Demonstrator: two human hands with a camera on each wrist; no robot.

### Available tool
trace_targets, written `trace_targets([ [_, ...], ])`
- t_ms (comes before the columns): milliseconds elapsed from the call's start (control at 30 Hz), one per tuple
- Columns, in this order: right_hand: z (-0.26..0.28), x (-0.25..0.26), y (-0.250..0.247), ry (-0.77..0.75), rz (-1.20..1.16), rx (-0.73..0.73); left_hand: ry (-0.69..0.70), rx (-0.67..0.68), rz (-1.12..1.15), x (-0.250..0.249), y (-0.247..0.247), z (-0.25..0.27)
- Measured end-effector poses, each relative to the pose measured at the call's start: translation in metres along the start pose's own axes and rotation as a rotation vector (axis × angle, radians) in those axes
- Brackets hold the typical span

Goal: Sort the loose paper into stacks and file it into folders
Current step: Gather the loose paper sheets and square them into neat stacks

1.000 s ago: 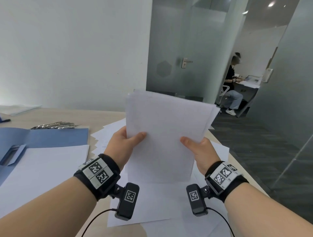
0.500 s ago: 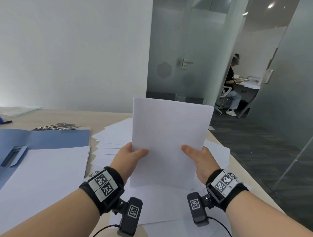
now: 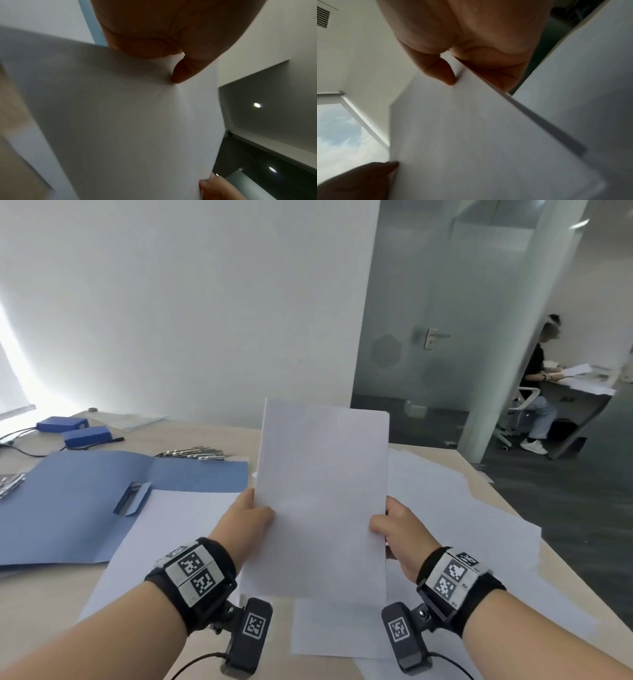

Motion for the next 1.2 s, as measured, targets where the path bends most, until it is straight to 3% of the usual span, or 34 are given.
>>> trace_targets([
  [133, -0.021, -0.003, 0.062, 0.076, -0.020, 0.075, -0.119, -0.119, -0.117, 0.020, -0.068, 0.003],
  [300, -0.042, -0.011, 0.131, 0.143, 0.047, 0.176, -0.238, -0.164, -0.246, 0.047, -0.144, 0.008],
  [600, -0.057, -0.008, 0.183, 0.121, 0.199, 0.218, -0.254, -0.270, -0.281, 0.065, -0.191, 0.020],
  [867, -0.042, -0.008, 0.140, 0.193, 0.311, 0.139, -0.040, -0.271, -0.334, 0.047, -0.152, 0.022],
  [1200, -0.001, -0.015, 0.008, 0.167, 0.503, -0.032, 0.056, 0.081, -0.317, 0.023, 0.007, -0.014],
])
Point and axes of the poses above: each hand's wrist, its own z-axis away from the middle knuckle, its own y-axis out of the palm, x = y × z, the point moved 1 cm from there along -z, towards the middle knuckle, and after that the axes turned 6 degrees about x, right-handed, at the moved point
